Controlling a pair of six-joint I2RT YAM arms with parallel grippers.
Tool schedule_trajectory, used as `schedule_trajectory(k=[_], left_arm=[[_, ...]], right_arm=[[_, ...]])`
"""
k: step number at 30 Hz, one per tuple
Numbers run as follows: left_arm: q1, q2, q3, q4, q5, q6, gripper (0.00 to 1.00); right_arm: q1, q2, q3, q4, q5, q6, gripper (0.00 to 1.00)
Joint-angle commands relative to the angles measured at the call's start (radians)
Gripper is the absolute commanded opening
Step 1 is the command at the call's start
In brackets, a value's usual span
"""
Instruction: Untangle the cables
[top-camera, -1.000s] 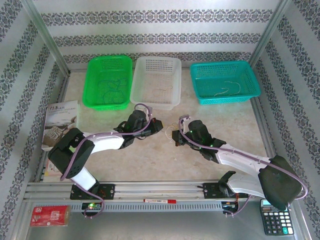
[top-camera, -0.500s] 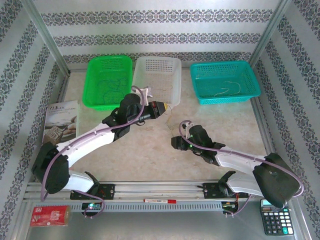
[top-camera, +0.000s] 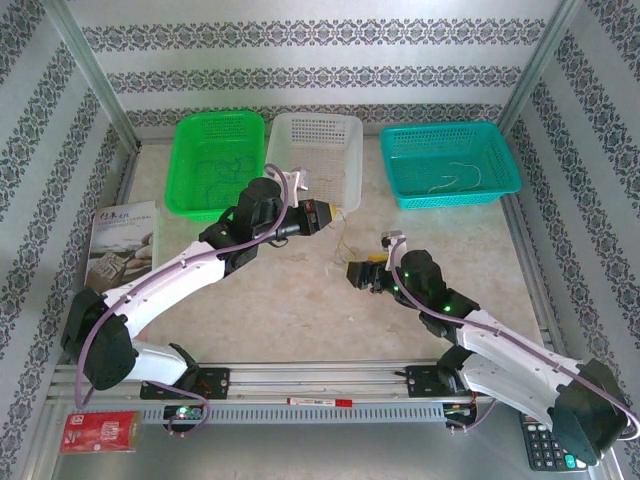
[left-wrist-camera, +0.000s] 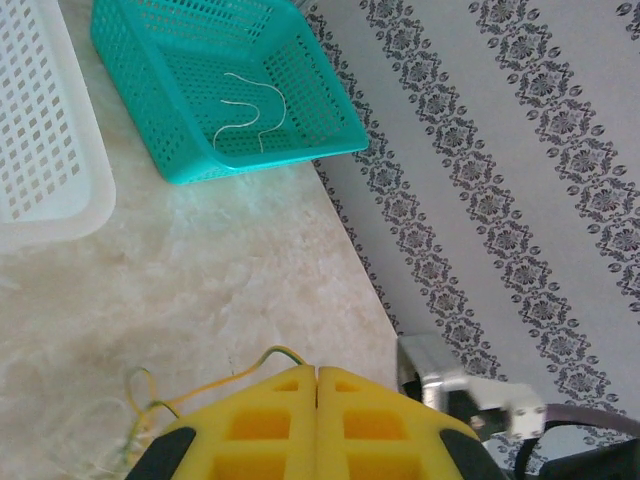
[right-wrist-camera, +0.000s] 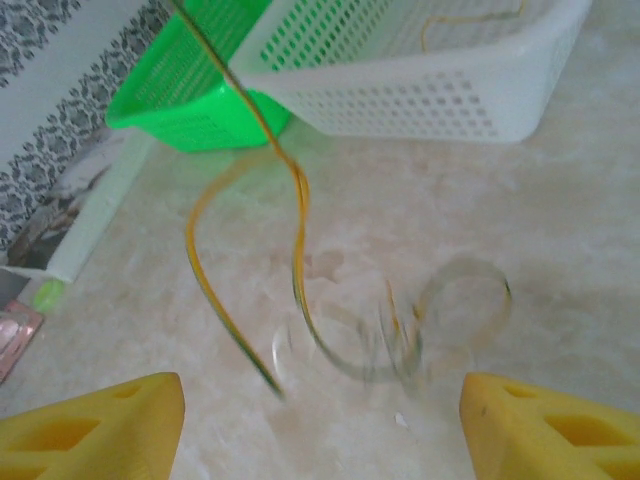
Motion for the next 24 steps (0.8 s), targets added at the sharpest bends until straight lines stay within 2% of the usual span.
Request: schedule_trajectory(k=[1, 8, 11, 14, 16, 18, 19, 24], left_arm=[[-0.016, -0.030, 0.032, 0.002, 0.041, -0.010, 0.00], [-0.037, -0.033, 0.053, 0.026, 0.071, -0.045, 0.00], [-0.044, -0.039, 0.062, 0.042, 0.086, -0.065, 0.00], [-0.045, -0.045, 0.067, 0.080, 0.089, -0.098, 0.00], [-0.045, -0.050, 0.078, 0.107, 0.093, -0.125, 0.00], [-0.045, -0.057, 0.095, 0.123, 0.095, -0.146, 0.00], [-0.045, -0.060, 0.109, 0.124, 0.093, -0.152, 0.00], [-0.041, -0.074, 0.212, 0.084, 0.076, -0.136, 0.00]], right_arm=[[-0.004, 0.012, 0.077, 0.013, 0.044, -0.024, 0.73], [-0.002, 0.187, 0.205, 0.121, 0.081, -0.061, 0.73], [-0.002, 0.286, 0.238, 0.187, 0.120, -0.071, 0.70], [-0.001, 0.386, 0.230, 0.291, 0.159, -0.070, 0.55], [-0.002, 0.445, 0.213, 0.363, 0.175, -0.059, 0.37], [0.000, 0.481, 0.195, 0.407, 0.185, -0.049, 0.25], [0.000, 0.496, 0.184, 0.420, 0.192, -0.042, 0.22], [0.008, 0.531, 0.110, 0.472, 0.230, -0.014, 0.19]])
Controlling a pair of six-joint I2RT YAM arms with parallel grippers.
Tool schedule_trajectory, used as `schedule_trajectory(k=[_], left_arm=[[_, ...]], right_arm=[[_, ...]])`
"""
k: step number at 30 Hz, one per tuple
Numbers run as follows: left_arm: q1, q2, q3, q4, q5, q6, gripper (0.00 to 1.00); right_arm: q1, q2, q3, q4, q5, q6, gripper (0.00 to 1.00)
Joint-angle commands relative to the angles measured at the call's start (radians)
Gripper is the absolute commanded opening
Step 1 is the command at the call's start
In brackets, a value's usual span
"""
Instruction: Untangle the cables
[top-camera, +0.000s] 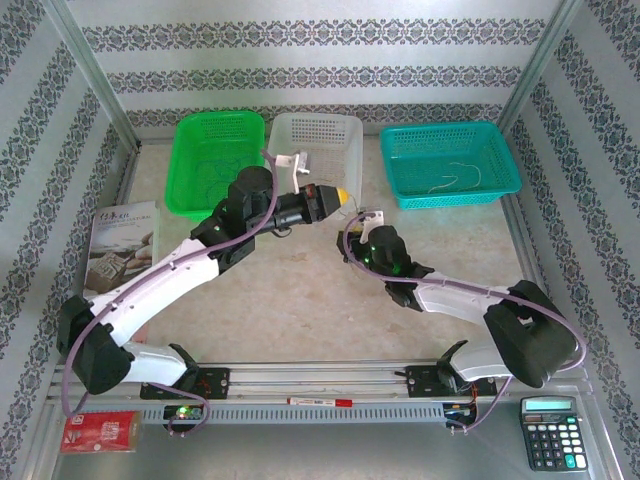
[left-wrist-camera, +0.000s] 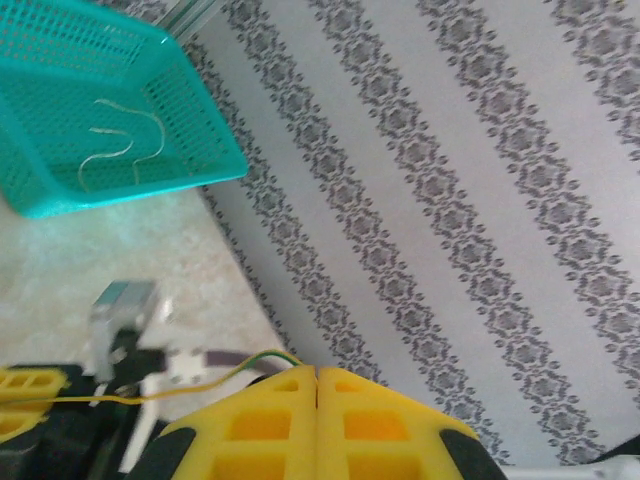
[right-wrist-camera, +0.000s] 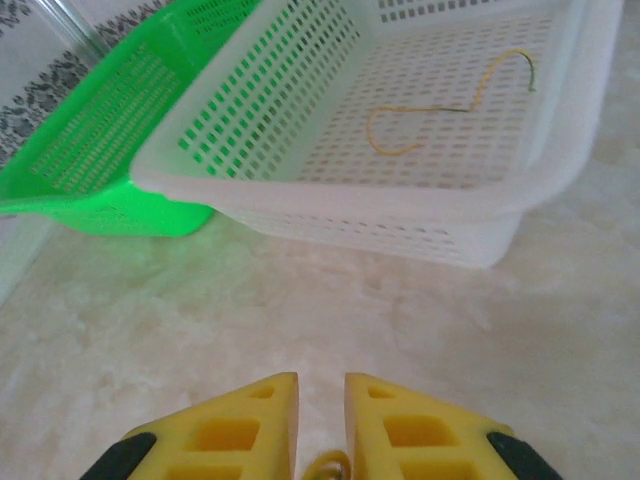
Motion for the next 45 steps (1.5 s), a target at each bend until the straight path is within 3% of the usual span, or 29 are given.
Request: schedule_trajectory(k=[1, 10, 16, 19, 29, 37, 40, 41, 43, 45], left_arm=[[-0.004, -0.040, 0.106, 0.027, 0.000, -0.004, 0.00], [0.083, 0.017, 0.345, -0.093, -0.019, 0.083, 0.00], [0.165, 0.095, 0.438, -0.159, -0.049, 0.165, 0.00], [0.215, 0.144, 0.454, -0.152, -0.049, 0.193, 0.00], [0.321, 0.341, 0.535, -0.155, -0.076, 0.356, 0.00], [0.348, 0.586, 0.685, -0.217, -0.107, 0.469, 0.02], [0.352, 0.671, 0.760, -0.285, -0.130, 0.517, 0.16], [0.354, 0.695, 0.787, -0.315, -0.132, 0.523, 0.26], [0.357, 0.735, 0.852, -0.379, -0.116, 0.525, 0.62], [0.356, 0.745, 0.893, -0.420, -0.094, 0.527, 0.86]], right_arm=[[0.006, 0.015, -0.058, 0.099, 0.055, 0.034, 0.18], [0.036, -0.028, -0.240, 0.150, 0.099, 0.097, 0.19], [0.047, -0.187, -0.277, 0.052, 0.088, 0.107, 0.56], [0.044, -0.302, -0.266, -0.047, 0.082, 0.105, 0.64], [0.017, -0.654, -0.209, -0.457, 0.109, 0.149, 0.67], [-0.004, -0.770, -0.209, -0.610, 0.078, 0.195, 0.66], [-0.006, -0.777, -0.205, -0.638, 0.068, 0.209, 0.67], [-0.009, -0.776, -0.203, -0.645, 0.062, 0.211, 0.66], [-0.014, -0.769, -0.196, -0.658, 0.037, 0.213, 0.67], [-0.016, -0.761, -0.193, -0.661, 0.024, 0.212, 0.67]])
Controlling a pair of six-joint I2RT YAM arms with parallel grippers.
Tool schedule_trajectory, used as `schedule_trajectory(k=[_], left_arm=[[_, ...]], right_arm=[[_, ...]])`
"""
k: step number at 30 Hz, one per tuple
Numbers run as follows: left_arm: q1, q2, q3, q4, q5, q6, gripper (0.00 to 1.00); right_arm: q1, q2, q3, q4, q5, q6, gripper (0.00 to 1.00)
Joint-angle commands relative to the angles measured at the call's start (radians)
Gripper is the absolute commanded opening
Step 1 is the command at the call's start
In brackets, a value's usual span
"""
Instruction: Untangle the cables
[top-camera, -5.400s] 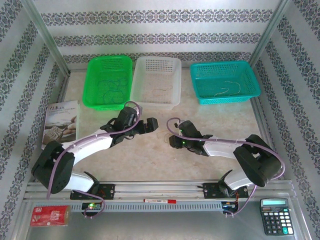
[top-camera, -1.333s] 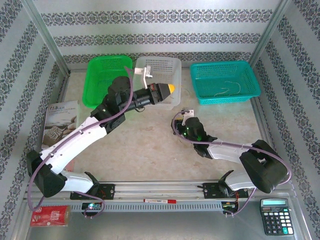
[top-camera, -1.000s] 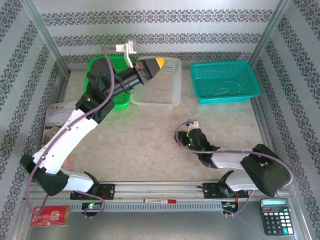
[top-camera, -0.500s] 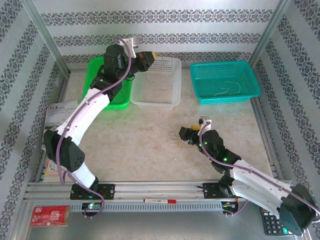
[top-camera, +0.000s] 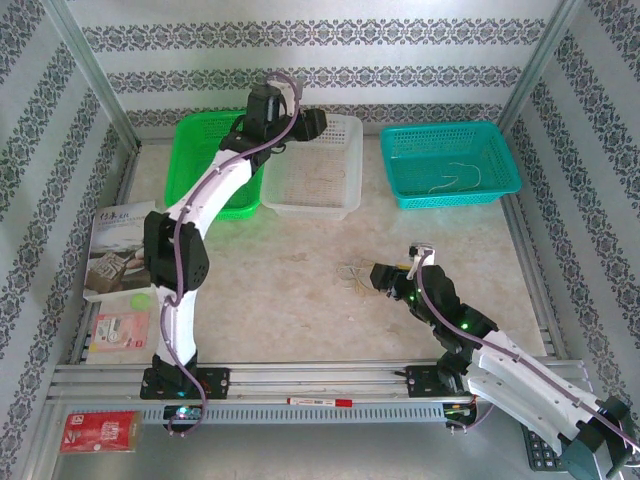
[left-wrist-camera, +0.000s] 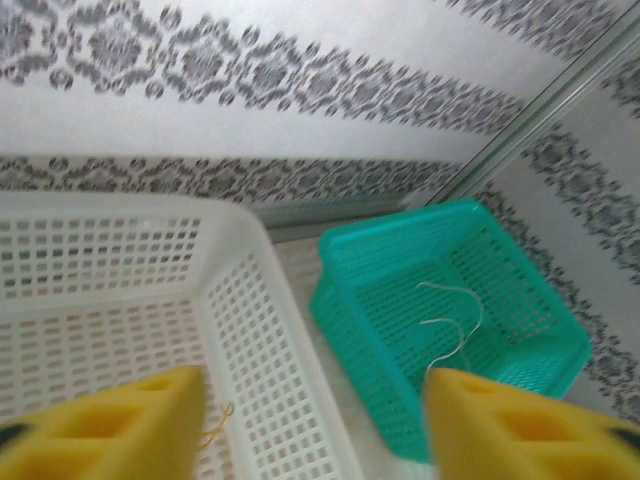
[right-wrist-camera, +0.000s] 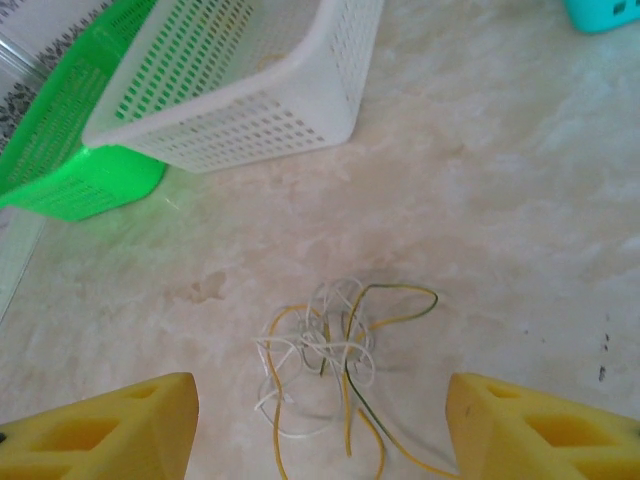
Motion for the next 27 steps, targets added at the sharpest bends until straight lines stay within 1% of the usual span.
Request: schedule_trajectory(k=[1, 2, 5, 9, 12, 16, 18, 20, 23, 25, 27], left_arm=[[0.012, -0.016, 0.082, -0.110, 0.029, 0.044, 0.98], [0.013, -0.026, 0.081, -0.112, 0.041, 0.043, 1.00], [0.010, -0.081, 0.041, -0.103, 0.060, 0.034, 1.00], [0.005, -0.192, -0.086, -0.041, 0.096, -0.009, 1.00], [-0.005, -0.297, -0.255, 0.037, 0.119, -0.074, 1.00], [-0.036, -0.462, -0.576, 0.187, 0.143, -0.181, 1.00], [-0.058, -0.553, -0.742, 0.263, 0.130, -0.230, 1.00], [-0.079, -0.639, -0.913, 0.346, 0.121, -0.299, 1.00], [-0.106, -0.755, -1.128, 0.454, 0.069, -0.379, 1.00], [-0.112, -0.815, -1.226, 0.500, 0.039, -0.420, 1.00], [-0.115, -0.856, -1.284, 0.512, 0.027, -0.438, 1.00]], right_arm=[[-0.008, 0.006, 0.034, -0.035, -0.035, 0.016, 0.67], [-0.008, 0.007, 0.032, -0.035, -0.036, 0.017, 0.67], [-0.012, 0.017, 0.020, -0.023, -0.038, 0.017, 0.66], [-0.015, 0.051, 0.007, -0.002, -0.057, 0.005, 0.66], [-0.016, 0.088, 0.005, 0.015, -0.088, -0.019, 0.65], [-0.016, 0.154, 0.017, 0.024, -0.154, -0.063, 0.61], [-0.016, 0.189, 0.024, 0.028, -0.187, -0.083, 0.57], [-0.016, 0.235, 0.029, 0.041, -0.211, -0.100, 0.52], [-0.016, 0.299, 0.038, 0.077, -0.236, -0.115, 0.47], [-0.016, 0.342, 0.038, 0.099, -0.252, -0.126, 0.44], [-0.015, 0.385, 0.076, 0.118, -0.265, -0.135, 0.42]])
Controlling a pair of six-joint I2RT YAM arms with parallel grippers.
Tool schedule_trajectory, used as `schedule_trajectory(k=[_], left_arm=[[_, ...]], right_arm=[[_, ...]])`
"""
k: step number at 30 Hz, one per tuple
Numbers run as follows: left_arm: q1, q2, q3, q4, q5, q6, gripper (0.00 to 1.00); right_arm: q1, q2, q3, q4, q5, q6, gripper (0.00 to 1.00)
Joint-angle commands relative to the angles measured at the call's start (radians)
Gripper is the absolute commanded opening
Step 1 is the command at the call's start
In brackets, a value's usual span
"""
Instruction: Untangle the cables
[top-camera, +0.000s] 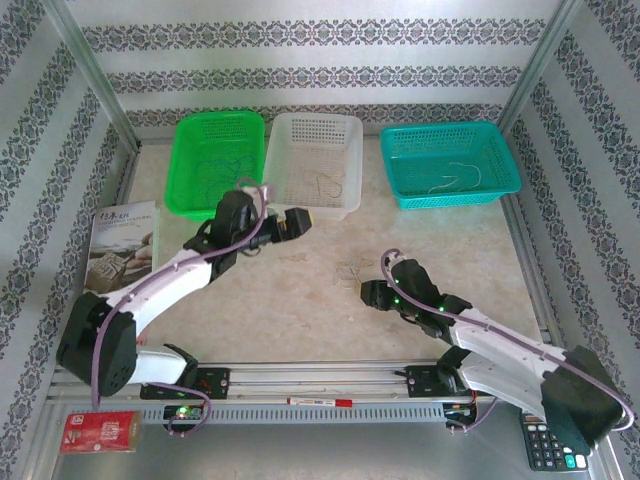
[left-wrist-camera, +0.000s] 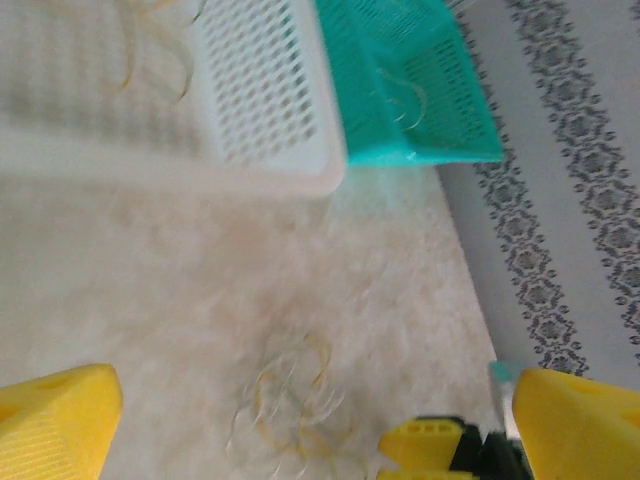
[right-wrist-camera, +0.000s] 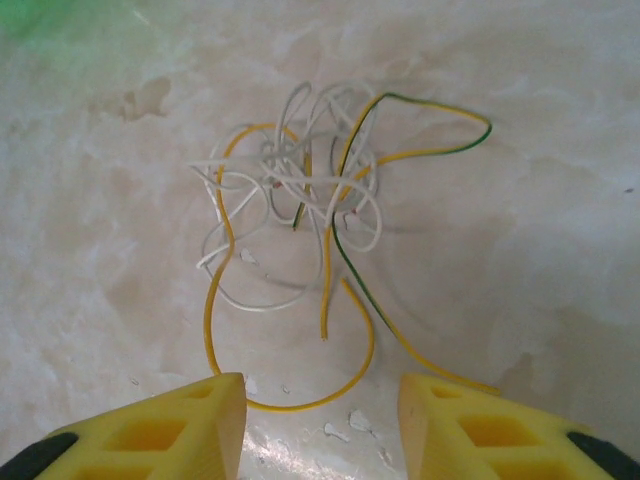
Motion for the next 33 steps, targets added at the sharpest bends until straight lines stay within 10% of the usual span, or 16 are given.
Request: schedule_trajectory(k=[1, 23, 33], left_arm=[[-0.007, -0.085, -0.054, 0.155, -0.051, -0.089, 1.00], [-0.007, -0.113, -0.021, 0.115, -0.041, -0.071, 1.00], [-0.006, -0.124, -0.012, 0.093, -0.040, -0.066, 1.00]], right_arm=[[-0.008, 0.056, 0.066, 0.073, -0.051, -0.039, 0.41], [0.049, 0.221, 0.079, 0.145, -0.022, -0.052, 0.33], [0.050, 0.271, 0.125, 0.139, -0.049, -0.098, 0.00]])
